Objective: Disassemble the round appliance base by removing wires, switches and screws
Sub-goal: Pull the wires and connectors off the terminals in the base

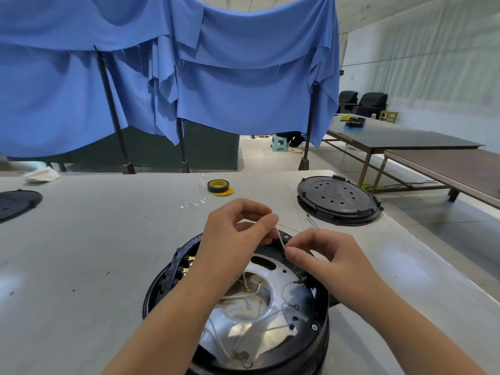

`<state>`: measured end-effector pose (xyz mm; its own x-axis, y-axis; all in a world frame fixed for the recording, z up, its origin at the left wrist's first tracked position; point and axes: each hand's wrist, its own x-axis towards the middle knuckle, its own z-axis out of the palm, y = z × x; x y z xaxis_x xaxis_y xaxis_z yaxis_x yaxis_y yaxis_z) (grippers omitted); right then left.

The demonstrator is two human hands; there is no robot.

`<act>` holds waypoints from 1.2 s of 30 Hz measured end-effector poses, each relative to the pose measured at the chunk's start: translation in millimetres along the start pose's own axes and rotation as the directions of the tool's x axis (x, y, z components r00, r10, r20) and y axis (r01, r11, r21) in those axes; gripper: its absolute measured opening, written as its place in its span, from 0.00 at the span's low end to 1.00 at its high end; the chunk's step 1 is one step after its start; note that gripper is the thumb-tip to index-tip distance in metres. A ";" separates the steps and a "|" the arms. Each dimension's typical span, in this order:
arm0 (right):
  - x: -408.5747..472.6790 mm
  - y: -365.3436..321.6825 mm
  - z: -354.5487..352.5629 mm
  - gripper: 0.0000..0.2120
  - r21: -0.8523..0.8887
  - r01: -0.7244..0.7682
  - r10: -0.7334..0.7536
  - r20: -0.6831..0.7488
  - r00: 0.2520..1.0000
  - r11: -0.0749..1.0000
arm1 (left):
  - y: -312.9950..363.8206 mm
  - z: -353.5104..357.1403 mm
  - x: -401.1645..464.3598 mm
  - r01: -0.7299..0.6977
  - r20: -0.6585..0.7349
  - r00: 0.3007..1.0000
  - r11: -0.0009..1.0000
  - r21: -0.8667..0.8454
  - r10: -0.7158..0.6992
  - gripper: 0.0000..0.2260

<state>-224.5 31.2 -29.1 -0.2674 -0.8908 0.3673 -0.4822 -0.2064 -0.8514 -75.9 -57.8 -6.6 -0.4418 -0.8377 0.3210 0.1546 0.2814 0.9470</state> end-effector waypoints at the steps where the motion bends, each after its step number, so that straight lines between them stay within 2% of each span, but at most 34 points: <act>1: 1.9 -0.7 -2.0 0.06 -0.023 -0.002 0.002 0.005 1.000 1.000 | -0.7 0.0 0.2 -0.002 -0.001 1.000 1.000 0.002 0.002 0.04; 2: 5.0 -1.3 -4.6 0.05 -0.054 -0.003 0.003 0.003 1.000 0.999 | -2.5 0.1 0.4 -0.008 0.000 1.000 0.999 0.036 0.008 0.05; 4: 14.9 0.2 -12.8 0.04 -0.121 -0.011 0.008 -0.022 1.000 0.993 | -7.7 0.5 0.0 -0.018 0.029 1.000 0.976 0.219 0.012 0.09; 6: 29.6 5.8 -22.8 0.05 -0.208 -0.034 0.025 -0.047 0.999 0.978 | -12.6 2.6 -2.2 0.000 0.079 0.996 0.931 0.366 -0.031 0.17; 9: 54.9 24.3 -34.9 0.03 -0.331 -0.099 0.080 -0.069 0.994 0.938 | -16.2 4.8 -4.4 0.039 0.126 0.986 0.892 0.450 -0.106 0.25; 14: 91.2 64.1 -30.0 0.02 -0.523 -0.168 0.161 -0.060 0.985 0.835 | -16.7 5.4 -9.0 -0.068 0.266 0.956 0.782 0.620 -0.128 0.07; 21: 119.4 84.5 -5.3 0.03 -0.655 -0.148 0.180 -0.019 0.983 0.741 | -22.5 7.9 -13.4 -0.159 0.418 0.883 0.704 0.692 -0.212 0.07; 28: 122.0 88.6 6.1 0.07 -0.709 -0.176 0.217 -0.033 0.976 0.683 | -25.1 10.4 -13.7 -0.247 0.474 0.863 0.673 0.697 -0.175 0.05; 33: 111.3 83.2 0.9 0.06 -0.638 -0.153 0.157 -0.051 0.986 0.754 | -26.5 10.5 -13.2 -0.254 0.485 0.858 0.681 0.687 -0.169 0.05; 36: 98.3 66.3 -4.2 0.06 -0.493 -0.140 0.120 -0.072 0.990 0.859 | -26.8 11.0 -12.8 -0.262 0.488 0.857 0.676 0.689 -0.165 0.05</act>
<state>-286.3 -68.3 -47.9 -0.3829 -0.8776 0.2884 -0.7880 0.1474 -0.5978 -84.2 -49.4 -36.0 -0.8357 -0.5357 0.1213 -0.3881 0.7321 0.5598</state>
